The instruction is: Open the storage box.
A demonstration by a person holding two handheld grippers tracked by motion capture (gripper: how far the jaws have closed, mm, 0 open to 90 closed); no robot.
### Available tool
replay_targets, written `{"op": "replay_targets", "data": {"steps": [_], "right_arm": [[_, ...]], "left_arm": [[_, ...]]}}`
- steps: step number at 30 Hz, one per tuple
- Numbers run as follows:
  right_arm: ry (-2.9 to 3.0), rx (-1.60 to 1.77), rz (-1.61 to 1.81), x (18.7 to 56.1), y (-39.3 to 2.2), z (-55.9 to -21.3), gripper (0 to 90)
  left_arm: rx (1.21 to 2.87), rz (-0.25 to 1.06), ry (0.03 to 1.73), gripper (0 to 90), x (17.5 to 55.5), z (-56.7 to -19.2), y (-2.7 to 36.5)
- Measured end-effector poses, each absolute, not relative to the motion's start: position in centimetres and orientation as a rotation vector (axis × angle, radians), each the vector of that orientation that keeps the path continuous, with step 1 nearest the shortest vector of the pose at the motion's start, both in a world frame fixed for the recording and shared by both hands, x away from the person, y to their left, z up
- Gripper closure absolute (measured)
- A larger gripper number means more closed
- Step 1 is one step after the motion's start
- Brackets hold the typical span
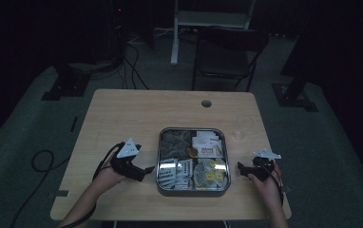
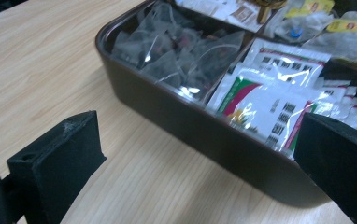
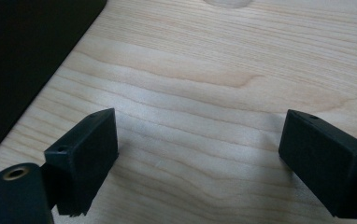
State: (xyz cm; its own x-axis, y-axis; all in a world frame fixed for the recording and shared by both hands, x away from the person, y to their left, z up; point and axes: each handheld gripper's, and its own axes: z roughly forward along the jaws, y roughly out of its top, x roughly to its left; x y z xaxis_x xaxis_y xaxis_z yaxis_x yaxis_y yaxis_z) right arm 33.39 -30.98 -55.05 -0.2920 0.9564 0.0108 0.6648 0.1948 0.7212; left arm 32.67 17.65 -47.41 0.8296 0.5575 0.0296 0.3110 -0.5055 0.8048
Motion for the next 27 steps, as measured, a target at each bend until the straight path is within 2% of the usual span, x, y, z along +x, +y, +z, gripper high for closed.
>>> {"op": "replay_targets", "data": {"steps": [27], "right_arm": [[2.032,1.511,0.875,33.4,-31.0,-55.0,11.3]], "left_arm": [[2.143,0.281,0.491,1.6,34.0,-47.0,12.3]]}}
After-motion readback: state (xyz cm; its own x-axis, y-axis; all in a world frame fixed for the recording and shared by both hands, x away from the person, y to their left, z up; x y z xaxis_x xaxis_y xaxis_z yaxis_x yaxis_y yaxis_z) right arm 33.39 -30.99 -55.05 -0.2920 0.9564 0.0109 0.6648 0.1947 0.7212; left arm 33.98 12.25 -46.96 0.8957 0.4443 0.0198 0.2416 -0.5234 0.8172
